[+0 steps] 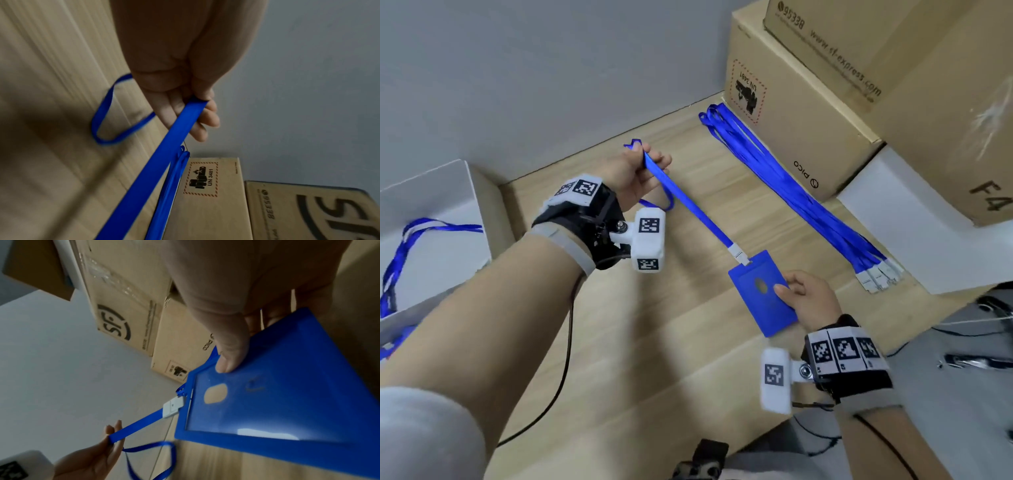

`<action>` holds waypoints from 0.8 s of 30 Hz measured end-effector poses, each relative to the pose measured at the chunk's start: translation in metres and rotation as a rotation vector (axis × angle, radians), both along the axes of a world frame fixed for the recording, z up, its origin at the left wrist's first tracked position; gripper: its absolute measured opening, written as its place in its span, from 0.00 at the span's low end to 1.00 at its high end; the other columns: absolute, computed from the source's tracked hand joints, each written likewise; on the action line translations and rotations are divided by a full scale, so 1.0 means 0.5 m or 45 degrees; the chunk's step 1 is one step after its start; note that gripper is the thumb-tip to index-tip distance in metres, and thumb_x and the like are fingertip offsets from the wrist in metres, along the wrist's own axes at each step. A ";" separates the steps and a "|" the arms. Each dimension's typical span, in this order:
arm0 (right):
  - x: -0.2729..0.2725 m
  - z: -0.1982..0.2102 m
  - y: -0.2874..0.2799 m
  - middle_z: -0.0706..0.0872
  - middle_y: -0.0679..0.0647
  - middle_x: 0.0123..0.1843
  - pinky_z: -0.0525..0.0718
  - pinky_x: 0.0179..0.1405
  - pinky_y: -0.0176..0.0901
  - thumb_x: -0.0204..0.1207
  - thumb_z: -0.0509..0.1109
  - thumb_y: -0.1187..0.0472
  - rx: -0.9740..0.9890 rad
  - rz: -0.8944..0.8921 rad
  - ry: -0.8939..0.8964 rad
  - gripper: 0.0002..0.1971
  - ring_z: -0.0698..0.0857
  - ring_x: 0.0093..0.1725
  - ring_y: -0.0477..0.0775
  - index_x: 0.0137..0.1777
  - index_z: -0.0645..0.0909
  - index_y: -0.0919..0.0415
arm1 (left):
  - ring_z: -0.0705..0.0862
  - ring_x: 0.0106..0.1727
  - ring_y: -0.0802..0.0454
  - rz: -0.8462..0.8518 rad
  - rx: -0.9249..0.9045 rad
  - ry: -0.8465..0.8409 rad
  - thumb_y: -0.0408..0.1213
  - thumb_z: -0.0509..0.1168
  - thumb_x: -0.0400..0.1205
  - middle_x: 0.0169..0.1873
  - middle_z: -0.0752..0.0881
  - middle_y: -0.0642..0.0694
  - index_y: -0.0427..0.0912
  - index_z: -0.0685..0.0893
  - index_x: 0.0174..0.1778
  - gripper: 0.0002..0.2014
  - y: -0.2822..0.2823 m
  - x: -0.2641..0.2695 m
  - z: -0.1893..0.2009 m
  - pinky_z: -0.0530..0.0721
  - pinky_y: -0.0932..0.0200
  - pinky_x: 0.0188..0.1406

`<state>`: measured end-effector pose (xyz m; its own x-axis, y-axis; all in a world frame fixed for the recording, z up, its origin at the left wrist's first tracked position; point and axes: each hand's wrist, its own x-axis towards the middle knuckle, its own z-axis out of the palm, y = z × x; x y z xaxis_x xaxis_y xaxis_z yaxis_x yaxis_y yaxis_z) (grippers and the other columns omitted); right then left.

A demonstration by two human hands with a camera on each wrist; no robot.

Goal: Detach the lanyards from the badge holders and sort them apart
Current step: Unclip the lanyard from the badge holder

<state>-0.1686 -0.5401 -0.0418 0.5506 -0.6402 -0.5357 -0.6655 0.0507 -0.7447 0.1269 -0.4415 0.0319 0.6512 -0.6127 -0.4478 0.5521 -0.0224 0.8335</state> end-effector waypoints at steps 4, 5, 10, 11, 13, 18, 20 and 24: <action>-0.054 -0.013 -0.020 0.84 0.51 0.34 0.80 0.39 0.40 0.77 0.66 0.63 -0.054 -0.145 0.082 0.03 0.84 0.39 0.57 0.46 0.82 0.58 | 0.77 0.30 0.57 0.050 0.043 0.028 0.36 0.44 0.88 0.19 0.75 0.55 0.44 0.67 0.31 0.18 -0.080 0.036 -0.027 0.83 0.67 0.32; -0.065 -0.015 -0.025 0.80 0.51 0.32 0.76 0.34 0.35 0.77 0.66 0.64 -0.083 -0.198 0.091 0.04 0.80 0.37 0.56 0.47 0.81 0.59 | 0.75 0.30 0.56 0.048 0.057 0.024 0.34 0.44 0.88 0.22 0.74 0.53 0.43 0.67 0.31 0.18 -0.098 0.043 -0.033 0.83 0.68 0.32; -0.096 -0.025 -0.041 0.85 0.59 0.45 0.73 0.39 0.42 0.77 0.65 0.62 -0.150 -0.401 0.175 0.08 0.82 0.46 0.61 0.53 0.83 0.61 | 0.80 0.28 0.61 -0.078 -0.079 -0.039 0.29 0.48 0.85 0.24 0.79 0.57 0.48 0.73 0.35 0.16 -0.145 0.113 -0.070 0.78 0.70 0.28; -0.100 -0.026 -0.041 0.85 0.58 0.45 0.73 0.40 0.42 0.77 0.65 0.62 -0.159 -0.433 0.184 0.09 0.82 0.47 0.60 0.54 0.83 0.60 | 0.81 0.28 0.64 -0.098 -0.029 -0.087 0.30 0.47 0.86 0.23 0.82 0.59 0.50 0.73 0.38 0.16 -0.151 0.127 -0.081 0.77 0.71 0.29; -0.105 -0.023 -0.038 0.84 0.56 0.44 0.72 0.43 0.41 0.77 0.65 0.63 -0.201 -0.483 0.205 0.08 0.81 0.46 0.59 0.53 0.83 0.60 | 0.81 0.29 0.68 -0.079 0.198 -0.242 0.31 0.48 0.87 0.24 0.85 0.62 0.54 0.74 0.42 0.15 -0.168 0.148 -0.100 0.73 0.73 0.31; -0.128 -0.023 -0.035 0.81 0.56 0.40 0.72 0.36 0.35 0.75 0.65 0.67 -0.326 -0.455 0.244 0.09 0.78 0.40 0.57 0.51 0.85 0.62 | 0.80 0.21 0.69 -0.212 0.598 -0.441 0.39 0.49 0.88 0.19 0.84 0.65 0.53 0.76 0.38 0.15 -0.195 0.169 -0.148 0.71 0.73 0.20; -0.135 -0.027 -0.033 0.79 0.55 0.42 0.69 0.36 0.22 0.74 0.66 0.68 -0.386 -0.465 0.246 0.10 0.75 0.37 0.49 0.52 0.85 0.61 | 0.79 0.19 0.63 -0.274 0.705 -0.531 0.42 0.53 0.87 0.20 0.84 0.57 0.51 0.78 0.38 0.13 -0.197 0.177 -0.162 0.73 0.67 0.19; -0.139 -0.036 -0.028 0.77 0.55 0.43 0.71 0.39 0.20 0.73 0.68 0.68 -0.459 -0.493 0.246 0.10 0.74 0.37 0.46 0.52 0.85 0.61 | 0.72 0.08 0.64 -0.334 0.950 -0.779 0.44 0.59 0.83 0.26 0.78 0.50 0.50 0.80 0.45 0.06 -0.204 0.180 -0.174 0.76 0.65 0.21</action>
